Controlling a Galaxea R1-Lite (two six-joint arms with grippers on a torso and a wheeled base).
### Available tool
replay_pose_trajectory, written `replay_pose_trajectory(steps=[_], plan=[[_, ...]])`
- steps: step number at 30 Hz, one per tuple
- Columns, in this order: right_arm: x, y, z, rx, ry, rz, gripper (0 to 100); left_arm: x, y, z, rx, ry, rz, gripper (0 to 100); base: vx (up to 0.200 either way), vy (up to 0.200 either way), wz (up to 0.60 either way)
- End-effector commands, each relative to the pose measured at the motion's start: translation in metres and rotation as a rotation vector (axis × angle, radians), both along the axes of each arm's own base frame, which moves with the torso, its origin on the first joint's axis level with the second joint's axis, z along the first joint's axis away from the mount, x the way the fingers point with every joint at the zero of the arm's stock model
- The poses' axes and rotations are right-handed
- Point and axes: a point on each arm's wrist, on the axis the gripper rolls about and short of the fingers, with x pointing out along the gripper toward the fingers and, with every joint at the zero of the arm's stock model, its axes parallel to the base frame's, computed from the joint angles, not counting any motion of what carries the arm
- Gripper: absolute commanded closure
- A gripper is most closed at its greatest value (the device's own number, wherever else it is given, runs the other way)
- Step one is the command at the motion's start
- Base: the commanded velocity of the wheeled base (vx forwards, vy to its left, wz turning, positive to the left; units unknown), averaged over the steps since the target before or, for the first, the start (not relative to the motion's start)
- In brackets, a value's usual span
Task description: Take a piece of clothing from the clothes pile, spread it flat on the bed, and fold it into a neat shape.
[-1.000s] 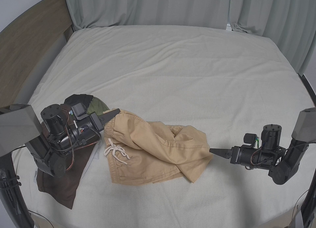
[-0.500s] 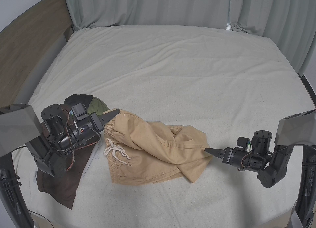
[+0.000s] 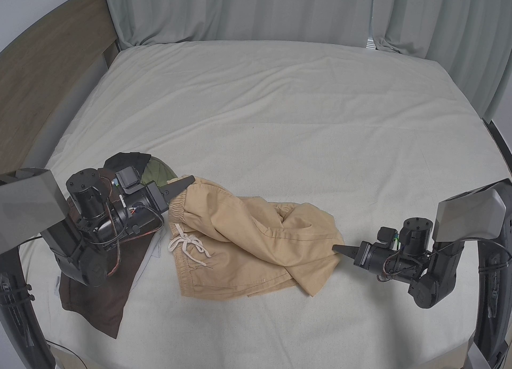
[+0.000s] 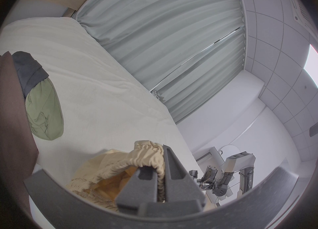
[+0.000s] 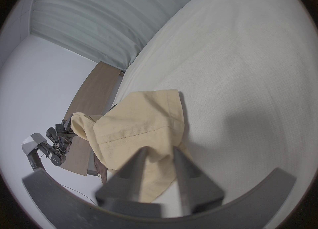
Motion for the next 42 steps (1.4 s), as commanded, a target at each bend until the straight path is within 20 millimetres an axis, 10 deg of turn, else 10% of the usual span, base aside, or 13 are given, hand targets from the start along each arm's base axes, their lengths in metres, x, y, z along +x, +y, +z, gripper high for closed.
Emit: replay_pose_trajectory(steps=[1,20,38,39,42], plan=[[-0.002,0.0,0.005,0.002,-0.009,0.002,100,0.0,0.0,-0.001,0.0,0.002,-0.001,100,0.0,0.0,0.0],[-0.027,-0.019,0.104,0.019,-0.186,-0.025,100,0.001,-0.003,-0.005,-0.021,0.039,-0.008,100,0.0,0.0,0.0],[-0.041,0.014,0.014,-0.089,-0.022,0.137,100,0.004,-0.002,-0.01,-0.019,0.047,0.014,100,0.0,0.0,0.0],[-0.041,0.014,0.014,-0.089,-0.022,0.137,0,0.004,-0.002,-0.009,-0.019,0.044,0.014,100,0.0,0.0,0.0],[-0.039,0.013,0.015,-0.084,-0.029,0.131,0,0.005,-0.002,-0.008,-0.02,0.041,0.015,100,0.0,0.0,0.0]])
